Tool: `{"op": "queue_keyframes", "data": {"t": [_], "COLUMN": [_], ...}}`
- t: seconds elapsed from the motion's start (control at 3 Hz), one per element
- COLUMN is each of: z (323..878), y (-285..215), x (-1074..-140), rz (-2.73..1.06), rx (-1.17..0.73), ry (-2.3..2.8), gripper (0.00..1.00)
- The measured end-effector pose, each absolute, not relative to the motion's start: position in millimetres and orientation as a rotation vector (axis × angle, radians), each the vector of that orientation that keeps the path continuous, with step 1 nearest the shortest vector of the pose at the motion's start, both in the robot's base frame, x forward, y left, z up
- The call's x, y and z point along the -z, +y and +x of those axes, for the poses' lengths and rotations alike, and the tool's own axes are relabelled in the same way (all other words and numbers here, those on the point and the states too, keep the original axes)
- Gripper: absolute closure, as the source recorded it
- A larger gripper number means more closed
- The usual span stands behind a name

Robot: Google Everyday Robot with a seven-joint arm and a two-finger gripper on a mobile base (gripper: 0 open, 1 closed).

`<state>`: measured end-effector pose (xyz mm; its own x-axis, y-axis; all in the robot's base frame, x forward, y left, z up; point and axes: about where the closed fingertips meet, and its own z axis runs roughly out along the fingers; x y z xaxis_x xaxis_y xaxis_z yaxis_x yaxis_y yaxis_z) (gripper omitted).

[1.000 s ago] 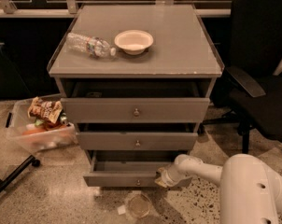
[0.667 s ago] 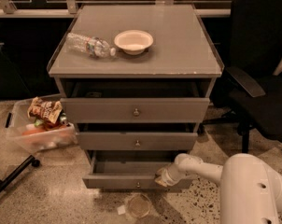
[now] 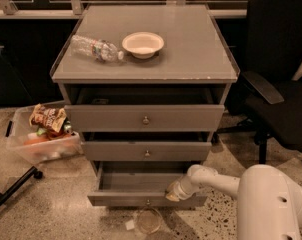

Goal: Open bottom drawer

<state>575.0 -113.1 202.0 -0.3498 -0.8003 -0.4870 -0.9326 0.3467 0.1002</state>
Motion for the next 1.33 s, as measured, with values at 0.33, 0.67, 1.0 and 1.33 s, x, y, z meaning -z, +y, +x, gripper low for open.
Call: {"op": "queue_keyframes", "data": {"t": [0.33, 0.67, 1.0, 1.33], "z": [558.4, 538.2, 528.0, 536.7], "y": [-112.8, -112.6, -109.0, -114.3], "x": [-215.8, -254.2, -273.6, -275.1], "rz": [-1.544, -1.552, -1.546, -1.495], "rx": [-0.494, -0.415, -0.367, -0.296], "ry": [2.228, 2.134, 2.088, 2.081], "gripper": [1.0, 1.0, 1.0, 1.0]}}
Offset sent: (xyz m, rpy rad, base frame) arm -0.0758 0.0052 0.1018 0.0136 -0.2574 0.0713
